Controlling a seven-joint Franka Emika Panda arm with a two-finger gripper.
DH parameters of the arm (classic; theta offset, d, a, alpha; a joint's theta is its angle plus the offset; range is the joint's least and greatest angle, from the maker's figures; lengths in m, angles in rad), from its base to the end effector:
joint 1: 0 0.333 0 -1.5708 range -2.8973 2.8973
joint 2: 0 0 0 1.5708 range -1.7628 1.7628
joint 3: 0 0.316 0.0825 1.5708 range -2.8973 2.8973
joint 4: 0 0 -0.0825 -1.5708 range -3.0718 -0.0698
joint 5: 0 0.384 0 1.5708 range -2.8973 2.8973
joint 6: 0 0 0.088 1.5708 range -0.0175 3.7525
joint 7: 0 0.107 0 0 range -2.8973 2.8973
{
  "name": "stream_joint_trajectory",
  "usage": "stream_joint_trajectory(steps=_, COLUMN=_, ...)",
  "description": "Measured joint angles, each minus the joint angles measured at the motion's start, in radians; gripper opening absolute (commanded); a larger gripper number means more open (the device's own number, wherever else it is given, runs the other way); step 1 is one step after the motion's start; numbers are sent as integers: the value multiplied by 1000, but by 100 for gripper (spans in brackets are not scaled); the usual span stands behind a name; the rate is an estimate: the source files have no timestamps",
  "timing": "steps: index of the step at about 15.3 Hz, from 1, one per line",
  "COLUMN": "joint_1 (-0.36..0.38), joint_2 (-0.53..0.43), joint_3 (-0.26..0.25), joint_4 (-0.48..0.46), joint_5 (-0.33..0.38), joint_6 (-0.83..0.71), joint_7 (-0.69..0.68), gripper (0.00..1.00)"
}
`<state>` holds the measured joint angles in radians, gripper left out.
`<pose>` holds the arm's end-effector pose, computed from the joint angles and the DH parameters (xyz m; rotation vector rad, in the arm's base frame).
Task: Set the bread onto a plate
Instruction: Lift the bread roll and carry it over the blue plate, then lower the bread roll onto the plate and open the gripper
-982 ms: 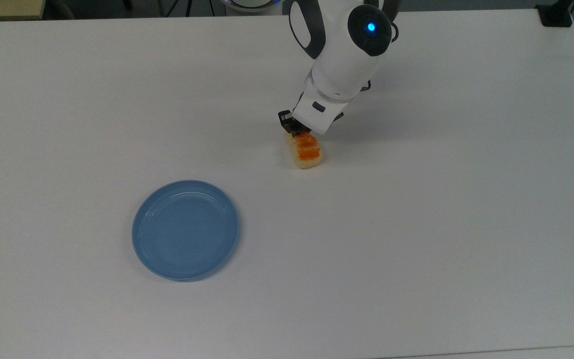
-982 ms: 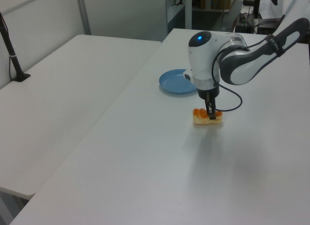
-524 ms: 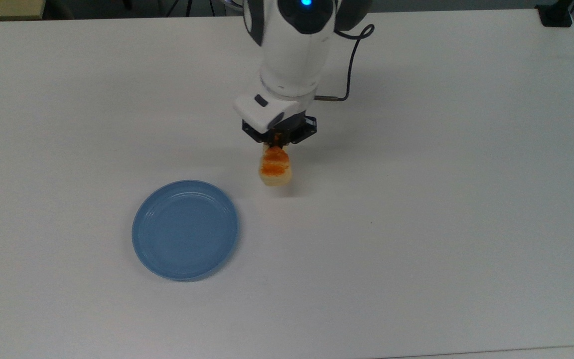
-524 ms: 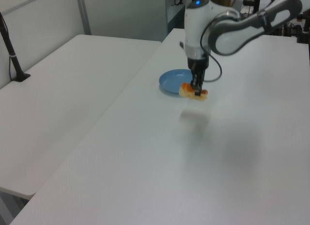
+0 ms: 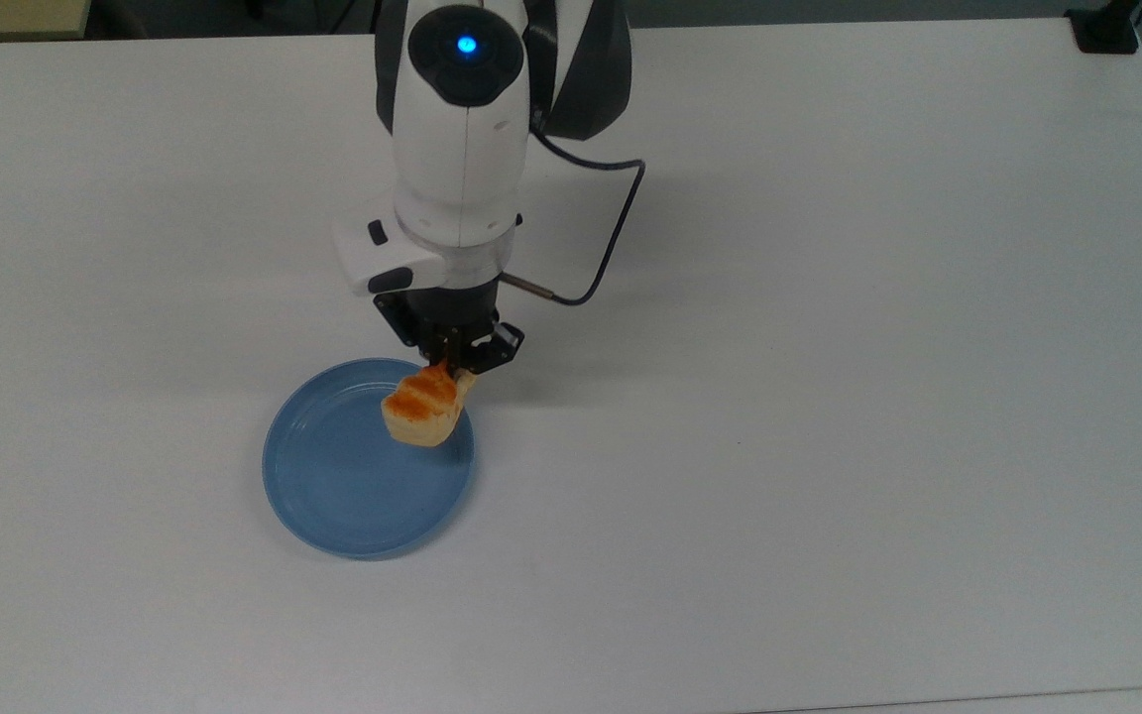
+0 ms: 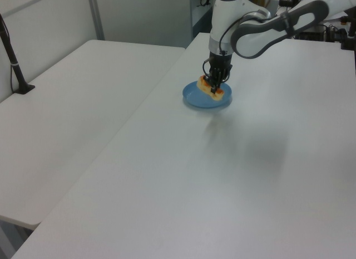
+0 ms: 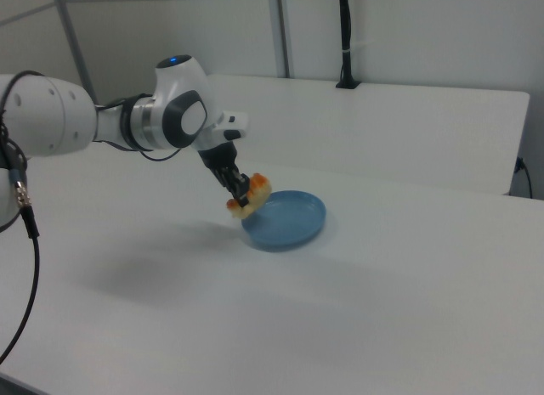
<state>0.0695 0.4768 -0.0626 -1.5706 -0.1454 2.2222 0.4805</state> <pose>0.7027 0.0066 0.3839 2.9651 -0.5794 0.3125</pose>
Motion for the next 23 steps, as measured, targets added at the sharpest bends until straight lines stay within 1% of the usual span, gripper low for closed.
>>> stream_joint_trajectory(steps=3, joint_1=-8, joint_2=71, joint_3=-21, joint_4=76, joint_5=0, joint_6=0, joint_7=25, gripper=0)
stream_joint_trajectory(steps=6, joint_1=-30, joint_2=107, joint_3=-24, joint_4=104, joint_5=0, joint_6=0, joint_7=29, gripper=0)
stream_joint_trajectory(steps=7, joint_1=-36, joint_2=115, joint_3=-25, joint_4=105, joint_5=0, joint_6=0, joint_7=31, gripper=14)
stream_joint_trajectory(steps=8, joint_1=-43, joint_2=124, joint_3=-27, joint_4=107, joint_5=0, joint_6=0, joint_7=33, gripper=61)
stream_joint_trajectory(steps=9, joint_1=-48, joint_2=135, joint_3=-32, joint_4=111, joint_5=0, joint_6=0, joint_7=33, gripper=78)
stream_joint_trajectory(steps=10, joint_1=-53, joint_2=146, joint_3=-36, joint_4=119, joint_5=0, joint_6=0, joint_7=34, gripper=86)
stream_joint_trajectory(steps=11, joint_1=-55, joint_2=156, joint_3=-39, joint_4=127, joint_5=0, joint_6=0, joint_7=34, gripper=99)
stream_joint_trajectory(steps=20, joint_1=-56, joint_2=167, joint_3=-43, joint_4=153, joint_5=0, joint_6=0, joint_7=43, gripper=100)
stream_joint_trajectory(steps=23, joint_1=-65, joint_2=135, joint_3=-47, joint_4=179, joint_5=0, joint_6=-17, joint_7=48, gripper=100)
